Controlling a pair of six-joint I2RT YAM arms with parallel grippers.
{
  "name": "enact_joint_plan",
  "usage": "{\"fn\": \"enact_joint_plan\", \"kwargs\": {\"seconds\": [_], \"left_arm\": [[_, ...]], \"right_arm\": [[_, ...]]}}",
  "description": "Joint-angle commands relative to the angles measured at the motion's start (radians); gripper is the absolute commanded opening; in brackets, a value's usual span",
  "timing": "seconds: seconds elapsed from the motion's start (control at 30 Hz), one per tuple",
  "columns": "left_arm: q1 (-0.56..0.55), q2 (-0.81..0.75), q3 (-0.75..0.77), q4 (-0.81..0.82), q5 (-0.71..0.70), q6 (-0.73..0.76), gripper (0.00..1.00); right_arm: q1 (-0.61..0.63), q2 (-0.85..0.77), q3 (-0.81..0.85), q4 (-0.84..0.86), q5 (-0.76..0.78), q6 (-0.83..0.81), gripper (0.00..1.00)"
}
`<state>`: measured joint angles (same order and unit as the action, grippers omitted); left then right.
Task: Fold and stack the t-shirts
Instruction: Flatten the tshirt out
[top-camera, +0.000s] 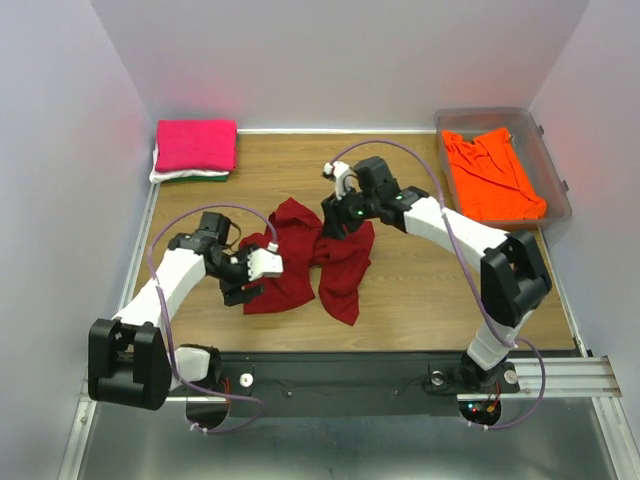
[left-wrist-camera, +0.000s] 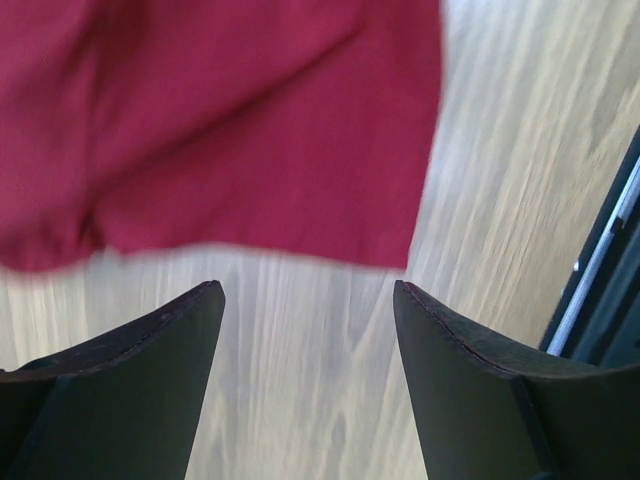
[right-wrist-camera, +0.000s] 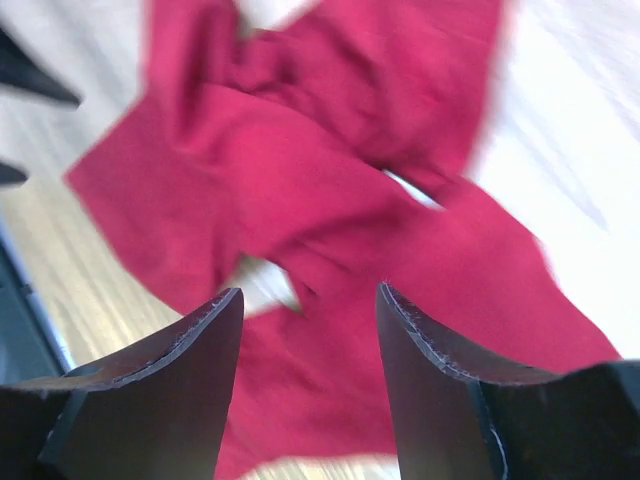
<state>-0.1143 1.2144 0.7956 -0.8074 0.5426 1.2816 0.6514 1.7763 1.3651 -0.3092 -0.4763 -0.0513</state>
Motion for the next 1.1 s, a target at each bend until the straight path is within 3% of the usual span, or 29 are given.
{"fn": "enact_joint_plan", "kwargs": {"seconds": [0.0, 0.13, 0.37, 0.63, 0.67, 0.9, 1.07], "left_arm": [[-0.120, -0.033, -0.051, 0.160, -0.093, -0.111, 0.80], [-0.234, 0.003, -0.085, 0.227, -0.141, -0.159, 0.80], [-0.375, 0.102, -0.131, 0.321, -0.228, -0.246, 0.78], [-0.413, 0.195, -0.147, 0.401, -0.302, -0.332, 0.59], [-0.413, 0.200, -0.147, 0.401, -0.317, -0.335, 0.52], [-0.413, 0.194, -0.151, 0.387, -0.320, -0.350, 0.24], [-0.412, 0.194, -0.159, 0.390, -0.314, -0.357, 0.19]], "right_arm": [[-0.024, -0.075, -0.056, -0.093, 0.109, 0.008, 0.61], [-0.055, -0.063, -0.070, -0.100, 0.157, 0.024, 0.61], [-0.056, 0.012, -0.037, -0.107, 0.099, 0.090, 0.60], [-0.049, 0.092, 0.012, -0.116, 0.079, 0.134, 0.53], [-0.047, 0.098, 0.018, -0.116, 0.064, 0.143, 0.54], [-0.036, 0.057, 0.020, -0.120, 0.062, 0.168, 0.57], [-0.024, 0.028, 0.009, -0.126, 0.056, 0.173, 0.59]]}}
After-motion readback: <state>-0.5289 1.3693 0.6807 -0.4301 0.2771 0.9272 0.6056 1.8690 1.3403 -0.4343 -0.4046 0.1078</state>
